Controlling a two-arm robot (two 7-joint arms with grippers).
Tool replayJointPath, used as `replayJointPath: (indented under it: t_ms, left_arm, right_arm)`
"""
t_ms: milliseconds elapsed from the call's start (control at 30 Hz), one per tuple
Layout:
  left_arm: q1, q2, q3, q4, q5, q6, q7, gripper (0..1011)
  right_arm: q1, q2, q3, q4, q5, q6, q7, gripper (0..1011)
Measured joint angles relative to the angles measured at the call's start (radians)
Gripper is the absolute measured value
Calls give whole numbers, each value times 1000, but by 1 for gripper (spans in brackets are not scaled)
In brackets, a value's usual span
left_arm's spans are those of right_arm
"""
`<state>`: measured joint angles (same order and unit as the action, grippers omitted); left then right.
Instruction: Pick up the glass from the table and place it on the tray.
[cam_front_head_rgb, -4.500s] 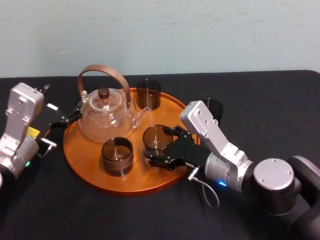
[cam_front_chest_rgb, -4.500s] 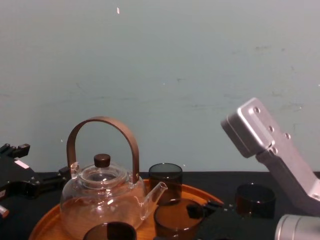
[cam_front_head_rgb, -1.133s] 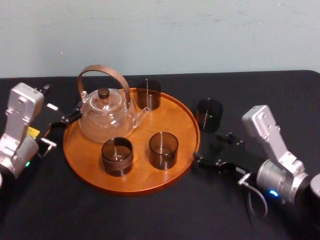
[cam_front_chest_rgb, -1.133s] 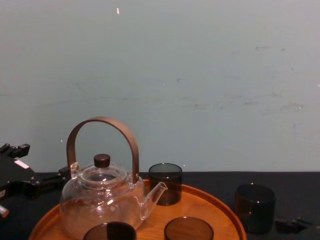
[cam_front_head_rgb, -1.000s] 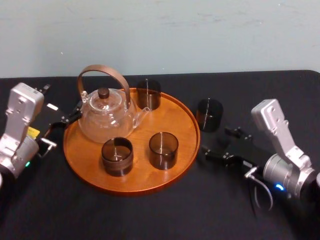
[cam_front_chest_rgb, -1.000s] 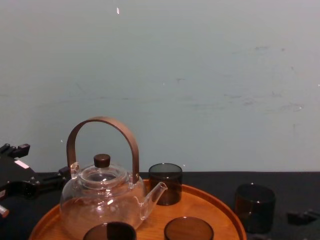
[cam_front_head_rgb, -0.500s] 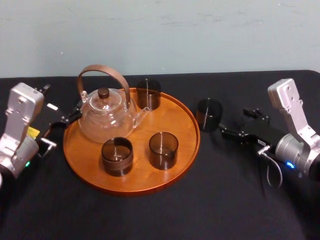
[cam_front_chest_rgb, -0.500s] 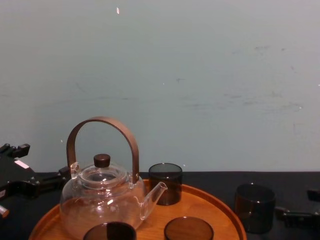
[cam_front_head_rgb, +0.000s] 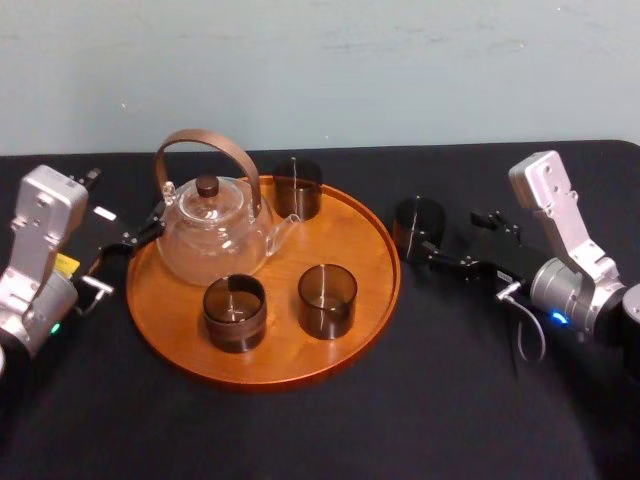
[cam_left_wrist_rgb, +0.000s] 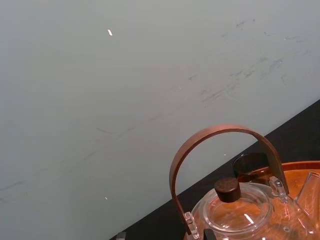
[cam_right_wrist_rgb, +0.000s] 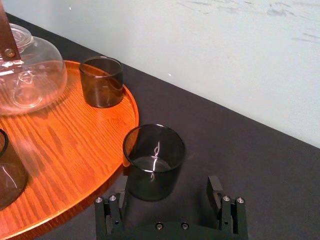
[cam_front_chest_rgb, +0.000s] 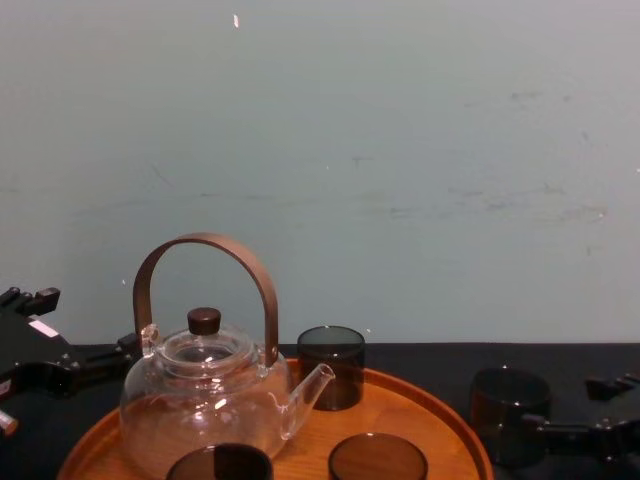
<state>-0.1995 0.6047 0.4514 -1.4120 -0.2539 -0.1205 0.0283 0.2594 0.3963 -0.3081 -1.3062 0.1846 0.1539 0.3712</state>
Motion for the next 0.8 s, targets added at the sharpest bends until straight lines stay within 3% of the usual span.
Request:
replayJointPath:
  t_ms: [800]
  left_arm:
    - [0,0,0,0,0,0,0,1001]
  right_arm:
    - [55,-29,-37,73,-25,-30,32,1003]
